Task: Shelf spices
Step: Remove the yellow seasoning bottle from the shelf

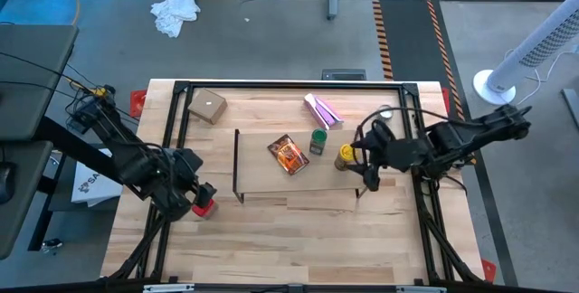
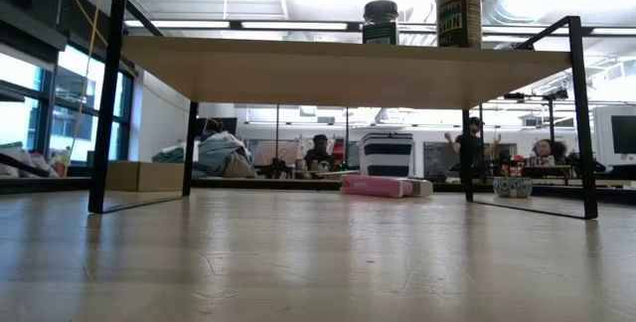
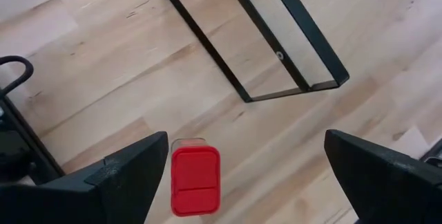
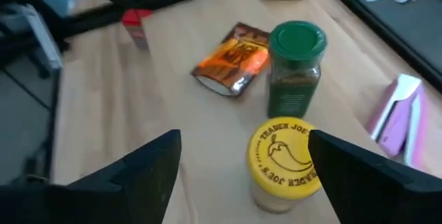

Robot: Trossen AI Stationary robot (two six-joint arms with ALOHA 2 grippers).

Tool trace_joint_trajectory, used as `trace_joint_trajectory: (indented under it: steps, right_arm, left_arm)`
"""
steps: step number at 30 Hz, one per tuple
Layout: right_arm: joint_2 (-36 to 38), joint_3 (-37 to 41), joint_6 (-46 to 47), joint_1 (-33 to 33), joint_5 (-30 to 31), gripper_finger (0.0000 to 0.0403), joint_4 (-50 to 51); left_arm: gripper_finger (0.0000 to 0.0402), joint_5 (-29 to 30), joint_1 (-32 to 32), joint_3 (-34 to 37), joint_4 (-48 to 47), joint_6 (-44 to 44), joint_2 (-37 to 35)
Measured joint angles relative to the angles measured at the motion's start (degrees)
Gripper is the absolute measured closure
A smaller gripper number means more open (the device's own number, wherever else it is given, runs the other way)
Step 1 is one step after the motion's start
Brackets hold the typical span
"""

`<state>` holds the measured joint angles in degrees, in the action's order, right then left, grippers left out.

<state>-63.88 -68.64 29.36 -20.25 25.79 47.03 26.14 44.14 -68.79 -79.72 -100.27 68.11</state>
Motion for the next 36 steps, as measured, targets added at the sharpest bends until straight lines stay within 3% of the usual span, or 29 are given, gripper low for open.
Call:
trace_joint_trajectory:
  steps: [4, 8, 15, 23, 28, 36]
  right_arm:
    - [-2.0, 0.0, -3.5, 0.0, 4.4, 0.0088, -0.1]
    - [-3.0, 0.0, -4.3, 0.0, 5.1, 0.0088, 0.0]
    - [-4.1, 0.0, -3.2, 0.6, 5.2, 0.0088, 3.7]
    - [-4.8, 0.0, 4.7, 4.2, 5.2, 0.0088, 5.4]
    - [-5.0, 0.0, 3.3, 5.9, 0.5, 0.0088, 5.7]
    - [-7.1, 0.0, 0.1, 6.8, 0.9, 0.0089, 5.8]
  left_arm:
    - [0.0016, 0.4, 0.0, 0.0, -0.1, 0.0, 1.2]
    - [0.0016, 0.2, 0.0, 0.0, -0.1, 0.0, 2.6]
    - [0.0016, 0.2, 0.0, 0.0, 0.0, -0.1, 4.5]
    - [0.0016, 3.5, 0.0, 0.0, -0.2, -3.2, 4.7]
    - [0.0016, 6.6, -0.6, 0.0, -0.2, -4.7, 4.7]
    - [0.0016, 7.1, -3.0, 0.0, -0.2, -2.6, 4.7]
